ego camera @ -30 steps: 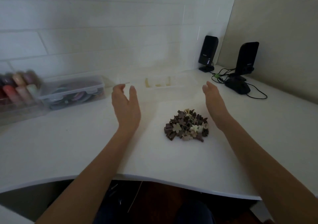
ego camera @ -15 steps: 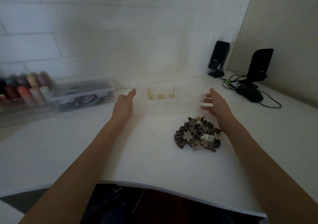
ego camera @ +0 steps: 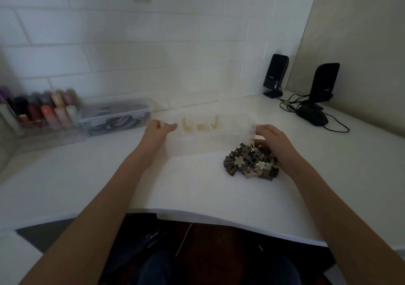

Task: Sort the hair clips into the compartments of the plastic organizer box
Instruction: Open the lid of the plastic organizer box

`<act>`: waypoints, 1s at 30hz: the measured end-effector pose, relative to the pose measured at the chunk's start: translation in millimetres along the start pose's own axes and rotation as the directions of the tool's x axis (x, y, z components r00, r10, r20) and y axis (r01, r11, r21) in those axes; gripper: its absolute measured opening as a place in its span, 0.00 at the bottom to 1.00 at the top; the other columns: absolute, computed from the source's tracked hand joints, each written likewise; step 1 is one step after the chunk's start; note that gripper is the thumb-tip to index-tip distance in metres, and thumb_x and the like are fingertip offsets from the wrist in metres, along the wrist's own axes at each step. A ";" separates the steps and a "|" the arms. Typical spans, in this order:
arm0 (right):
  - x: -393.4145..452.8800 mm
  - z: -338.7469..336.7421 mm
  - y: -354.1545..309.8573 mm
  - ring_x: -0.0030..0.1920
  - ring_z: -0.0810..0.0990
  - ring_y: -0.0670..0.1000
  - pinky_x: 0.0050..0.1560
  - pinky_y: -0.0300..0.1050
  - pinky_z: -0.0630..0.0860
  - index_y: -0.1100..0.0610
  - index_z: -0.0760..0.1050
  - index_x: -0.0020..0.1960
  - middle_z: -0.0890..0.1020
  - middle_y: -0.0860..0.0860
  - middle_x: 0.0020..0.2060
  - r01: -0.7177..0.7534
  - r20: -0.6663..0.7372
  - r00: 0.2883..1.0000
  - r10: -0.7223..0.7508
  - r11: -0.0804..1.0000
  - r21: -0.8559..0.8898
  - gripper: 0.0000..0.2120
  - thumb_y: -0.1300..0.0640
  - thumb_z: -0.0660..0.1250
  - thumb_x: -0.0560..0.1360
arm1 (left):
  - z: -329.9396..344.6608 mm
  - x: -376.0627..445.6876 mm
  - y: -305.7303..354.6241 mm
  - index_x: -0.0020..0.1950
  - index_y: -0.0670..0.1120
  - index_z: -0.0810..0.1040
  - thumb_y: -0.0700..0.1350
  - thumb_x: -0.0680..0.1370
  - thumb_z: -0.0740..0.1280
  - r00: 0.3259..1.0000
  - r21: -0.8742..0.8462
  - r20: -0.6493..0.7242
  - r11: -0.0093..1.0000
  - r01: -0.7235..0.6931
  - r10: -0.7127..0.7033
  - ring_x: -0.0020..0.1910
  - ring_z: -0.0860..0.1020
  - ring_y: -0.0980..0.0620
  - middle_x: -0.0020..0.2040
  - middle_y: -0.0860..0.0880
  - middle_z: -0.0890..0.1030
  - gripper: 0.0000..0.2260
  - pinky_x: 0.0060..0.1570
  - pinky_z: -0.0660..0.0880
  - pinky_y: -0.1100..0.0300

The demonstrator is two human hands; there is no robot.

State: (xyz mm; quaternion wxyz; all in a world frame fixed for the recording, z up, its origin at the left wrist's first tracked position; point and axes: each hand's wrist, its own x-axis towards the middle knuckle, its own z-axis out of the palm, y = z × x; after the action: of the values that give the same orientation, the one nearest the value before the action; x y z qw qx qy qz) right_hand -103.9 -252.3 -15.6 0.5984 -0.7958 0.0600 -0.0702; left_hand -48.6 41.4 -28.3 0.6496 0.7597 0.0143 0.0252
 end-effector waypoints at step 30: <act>-39.7 -11.3 14.5 0.47 0.73 0.47 0.49 0.45 0.72 0.48 0.77 0.43 0.74 0.47 0.44 0.243 -0.247 0.853 -0.460 0.768 -0.592 0.05 0.48 0.69 0.72 | 50.2 -1.9 12.0 0.70 0.58 0.65 0.50 0.81 0.58 0.984 -0.292 -0.008 0.941 -0.171 0.177 0.56 0.78 0.49 0.65 0.46 0.73 0.17 0.65 0.68 0.52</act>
State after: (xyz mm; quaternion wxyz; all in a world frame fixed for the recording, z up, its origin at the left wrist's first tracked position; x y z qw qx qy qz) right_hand -145.1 -259.8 -28.0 0.3018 -0.8990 0.0381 -0.3152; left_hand -47.8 -10.1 -24.3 0.7498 0.6541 -0.0626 0.0776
